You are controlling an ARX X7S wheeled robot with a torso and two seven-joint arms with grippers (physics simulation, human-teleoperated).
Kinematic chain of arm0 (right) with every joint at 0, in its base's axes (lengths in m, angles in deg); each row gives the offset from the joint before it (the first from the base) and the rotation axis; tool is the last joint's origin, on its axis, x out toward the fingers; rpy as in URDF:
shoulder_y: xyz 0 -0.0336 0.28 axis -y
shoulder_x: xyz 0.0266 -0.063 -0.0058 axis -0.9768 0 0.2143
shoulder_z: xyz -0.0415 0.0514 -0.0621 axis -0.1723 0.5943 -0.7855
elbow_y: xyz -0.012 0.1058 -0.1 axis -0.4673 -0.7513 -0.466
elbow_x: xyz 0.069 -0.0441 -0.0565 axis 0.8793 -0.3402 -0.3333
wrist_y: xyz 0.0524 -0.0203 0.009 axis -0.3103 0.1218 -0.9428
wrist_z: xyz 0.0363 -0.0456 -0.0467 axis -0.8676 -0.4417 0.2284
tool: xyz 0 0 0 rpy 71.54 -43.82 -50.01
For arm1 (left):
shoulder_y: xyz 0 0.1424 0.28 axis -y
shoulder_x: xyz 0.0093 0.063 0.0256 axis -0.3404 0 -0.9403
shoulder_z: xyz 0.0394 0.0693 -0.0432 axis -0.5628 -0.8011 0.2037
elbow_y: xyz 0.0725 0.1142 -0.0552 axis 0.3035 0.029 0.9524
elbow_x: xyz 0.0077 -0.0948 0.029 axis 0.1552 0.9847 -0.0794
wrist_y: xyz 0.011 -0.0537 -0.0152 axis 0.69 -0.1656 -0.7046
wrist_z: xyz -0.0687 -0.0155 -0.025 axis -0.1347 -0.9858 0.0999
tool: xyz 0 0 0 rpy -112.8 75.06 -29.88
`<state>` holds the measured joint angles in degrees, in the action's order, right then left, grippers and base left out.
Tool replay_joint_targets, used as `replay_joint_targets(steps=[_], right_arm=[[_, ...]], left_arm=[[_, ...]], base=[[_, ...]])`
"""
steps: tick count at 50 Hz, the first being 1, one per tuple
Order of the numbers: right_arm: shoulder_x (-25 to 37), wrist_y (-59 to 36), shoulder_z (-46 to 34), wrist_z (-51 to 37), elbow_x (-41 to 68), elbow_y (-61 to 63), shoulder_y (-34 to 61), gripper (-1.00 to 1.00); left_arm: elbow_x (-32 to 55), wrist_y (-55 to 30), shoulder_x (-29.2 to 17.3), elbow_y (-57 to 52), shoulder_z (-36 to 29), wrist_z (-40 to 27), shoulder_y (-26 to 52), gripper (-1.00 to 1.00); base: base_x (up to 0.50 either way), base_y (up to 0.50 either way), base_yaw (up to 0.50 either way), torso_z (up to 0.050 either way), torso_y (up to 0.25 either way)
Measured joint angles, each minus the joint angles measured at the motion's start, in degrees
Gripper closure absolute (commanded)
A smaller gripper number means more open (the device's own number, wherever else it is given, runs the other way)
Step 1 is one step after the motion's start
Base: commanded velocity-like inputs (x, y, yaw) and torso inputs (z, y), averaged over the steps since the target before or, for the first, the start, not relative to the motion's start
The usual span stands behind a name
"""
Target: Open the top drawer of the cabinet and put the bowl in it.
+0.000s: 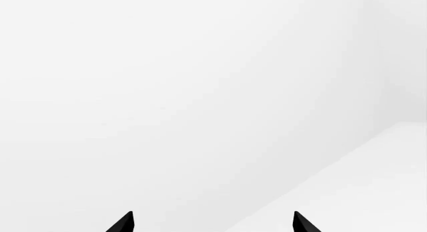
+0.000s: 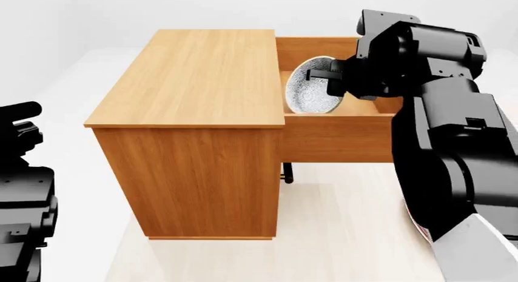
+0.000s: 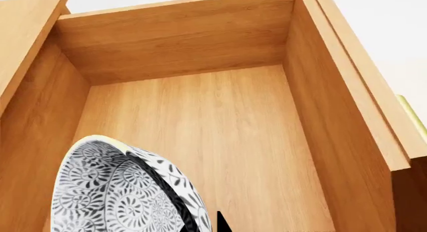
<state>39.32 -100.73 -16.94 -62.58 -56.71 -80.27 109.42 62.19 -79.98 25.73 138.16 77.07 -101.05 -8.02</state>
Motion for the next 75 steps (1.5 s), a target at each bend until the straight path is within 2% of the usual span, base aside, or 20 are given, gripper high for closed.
replay_joint_targets(steps=[18,19,39,51,57,63,75], right_arm=[[-0.2,1.6,2.8,0.3,-3.3,0.1,-0.6,1.00],[-0.2,1.7,2.9,0.3,-3.4,0.1,-0.6,-1.00],[0.1,4.1,1.3,0.9,-4.1,0.1,-1.0,-1.00],[0.0,15.9,-2.1,1.2,-5.2,0.9,1.1,-1.00],[0.4,17.0,-4.5,2.4,-6.3,11.7,-0.5,-1.00],[1.4,14.1,-6.2,3.8,-7.0,23.8,-2.6,-1.00],[6.2,-1.5,-9.5,9.2,-8.0,55.5,-11.2,-1.00]], left_arm=[[0.0,0.0,0.2,0.0,-0.1,0.0,-0.2,-1.00],[0.0,0.0,0.2,0.0,-0.1,0.0,-0.3,-1.00],[0.0,0.1,0.2,0.0,-0.1,0.0,-0.5,-1.00],[0.0,0.2,0.3,0.0,-0.2,0.0,-0.8,-1.00],[0.0,0.2,0.4,0.0,-0.3,0.0,-0.9,-1.00],[0.0,0.1,0.5,0.0,-0.4,-0.1,-1.0,-1.00],[0.0,0.0,0.5,0.0,-0.5,-0.1,-0.6,-1.00]], base=[[0.00,0.00,0.00,0.000,0.000],[0.00,0.00,0.00,0.000,0.000],[0.00,0.00,0.00,0.000,0.000],[0.00,0.00,0.00,0.000,0.000],[0.00,0.00,0.00,0.000,0.000],[0.00,0.00,0.00,0.000,0.000],[0.00,0.00,0.00,0.000,0.000]])
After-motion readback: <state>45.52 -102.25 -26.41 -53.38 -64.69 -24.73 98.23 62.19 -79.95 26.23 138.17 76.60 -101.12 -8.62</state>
